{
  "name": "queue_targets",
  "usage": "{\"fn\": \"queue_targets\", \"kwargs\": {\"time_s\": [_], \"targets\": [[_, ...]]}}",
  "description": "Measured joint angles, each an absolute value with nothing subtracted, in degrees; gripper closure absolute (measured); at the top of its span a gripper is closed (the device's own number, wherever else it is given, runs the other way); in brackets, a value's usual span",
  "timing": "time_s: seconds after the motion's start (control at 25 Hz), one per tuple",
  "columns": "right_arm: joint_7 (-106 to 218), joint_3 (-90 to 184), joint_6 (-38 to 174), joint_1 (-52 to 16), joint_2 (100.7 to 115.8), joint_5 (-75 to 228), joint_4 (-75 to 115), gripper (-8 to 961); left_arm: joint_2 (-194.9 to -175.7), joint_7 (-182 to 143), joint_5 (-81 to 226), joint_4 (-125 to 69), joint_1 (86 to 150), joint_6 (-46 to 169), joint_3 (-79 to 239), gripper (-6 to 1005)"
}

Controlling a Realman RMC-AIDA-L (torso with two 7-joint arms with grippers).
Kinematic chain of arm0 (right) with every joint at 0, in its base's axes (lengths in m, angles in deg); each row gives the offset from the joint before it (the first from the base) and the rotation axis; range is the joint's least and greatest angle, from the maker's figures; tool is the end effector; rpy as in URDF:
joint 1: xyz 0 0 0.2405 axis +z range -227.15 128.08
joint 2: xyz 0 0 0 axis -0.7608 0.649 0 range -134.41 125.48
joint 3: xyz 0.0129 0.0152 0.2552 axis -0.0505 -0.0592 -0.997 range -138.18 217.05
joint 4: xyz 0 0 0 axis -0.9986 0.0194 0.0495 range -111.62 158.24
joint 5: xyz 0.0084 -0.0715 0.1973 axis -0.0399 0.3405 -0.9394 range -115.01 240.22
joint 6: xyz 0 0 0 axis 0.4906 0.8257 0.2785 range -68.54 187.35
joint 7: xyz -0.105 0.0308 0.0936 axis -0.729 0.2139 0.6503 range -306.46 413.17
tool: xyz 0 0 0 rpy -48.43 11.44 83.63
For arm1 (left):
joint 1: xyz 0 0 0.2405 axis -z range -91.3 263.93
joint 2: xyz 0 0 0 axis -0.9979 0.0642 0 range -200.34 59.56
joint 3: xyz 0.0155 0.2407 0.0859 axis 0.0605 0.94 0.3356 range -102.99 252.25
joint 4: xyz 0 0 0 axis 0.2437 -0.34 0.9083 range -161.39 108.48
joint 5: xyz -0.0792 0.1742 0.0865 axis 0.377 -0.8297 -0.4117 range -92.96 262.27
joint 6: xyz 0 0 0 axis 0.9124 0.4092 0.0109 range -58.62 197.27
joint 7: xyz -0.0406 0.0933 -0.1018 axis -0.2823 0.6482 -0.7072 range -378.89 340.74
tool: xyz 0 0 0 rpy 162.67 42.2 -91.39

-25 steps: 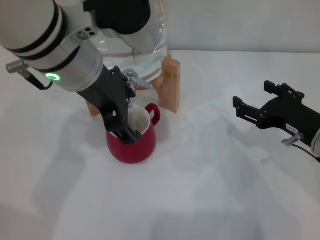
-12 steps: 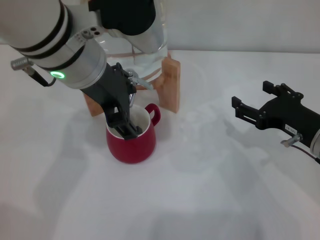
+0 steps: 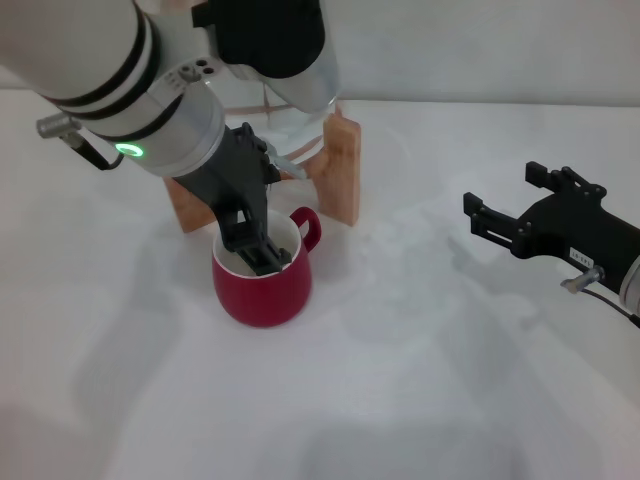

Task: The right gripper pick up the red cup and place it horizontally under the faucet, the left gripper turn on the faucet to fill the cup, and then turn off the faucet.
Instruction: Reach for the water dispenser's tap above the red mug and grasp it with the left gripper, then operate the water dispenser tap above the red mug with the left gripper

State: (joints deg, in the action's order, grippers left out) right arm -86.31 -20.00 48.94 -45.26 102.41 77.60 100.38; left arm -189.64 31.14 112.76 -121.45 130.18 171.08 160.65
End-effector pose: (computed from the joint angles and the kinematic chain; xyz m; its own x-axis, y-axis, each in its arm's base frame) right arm 0.2207 0.3139 -0.0246 0.7812 -0.2171 -0.5853 -0.5995 -0.5224 -0.6064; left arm -0.0754 0.3428 0.0164 0.8863 0.0532 -0.4601 -0.0950 -0.9514 -0.2930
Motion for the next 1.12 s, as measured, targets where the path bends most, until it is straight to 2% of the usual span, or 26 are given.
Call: {"fn": "queue_targets", "kwargs": {"time_s": [1.12], "targets": [[-84.89,-20.35,47.71,-45.50,101.97,77.97,100.19,84,-189.75,30.78,112.62,-116.92,132.88,169.71,163.50,109]]}}
